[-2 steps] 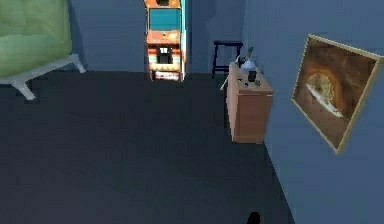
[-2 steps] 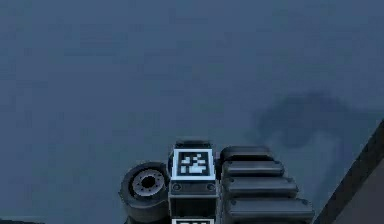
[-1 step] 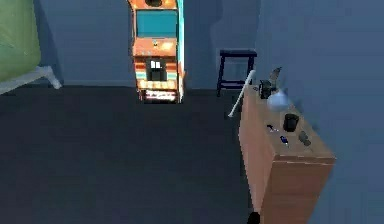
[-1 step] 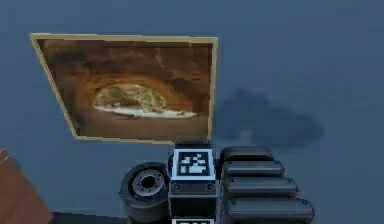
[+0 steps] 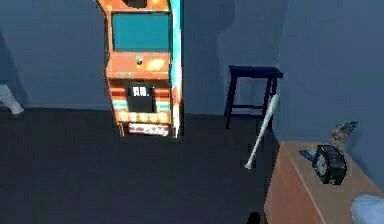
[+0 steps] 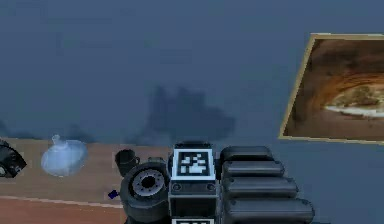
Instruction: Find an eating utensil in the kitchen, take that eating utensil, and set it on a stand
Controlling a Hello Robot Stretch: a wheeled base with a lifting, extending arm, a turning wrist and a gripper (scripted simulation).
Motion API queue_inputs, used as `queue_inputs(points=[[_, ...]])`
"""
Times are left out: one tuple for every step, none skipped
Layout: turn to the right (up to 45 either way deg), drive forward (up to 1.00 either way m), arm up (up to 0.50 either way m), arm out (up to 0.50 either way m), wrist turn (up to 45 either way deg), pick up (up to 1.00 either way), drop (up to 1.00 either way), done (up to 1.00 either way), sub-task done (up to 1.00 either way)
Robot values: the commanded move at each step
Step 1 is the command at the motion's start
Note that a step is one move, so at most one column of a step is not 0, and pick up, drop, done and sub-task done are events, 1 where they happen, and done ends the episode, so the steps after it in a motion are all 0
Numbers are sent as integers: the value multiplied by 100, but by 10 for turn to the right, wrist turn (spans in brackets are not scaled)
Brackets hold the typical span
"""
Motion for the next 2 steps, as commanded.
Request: queue_inputs(points=[[0, 55, 0, 0, 0, 0, 0, 0, 0], [450, 0, 0, 0, 0, 0, 0, 0, 0]])
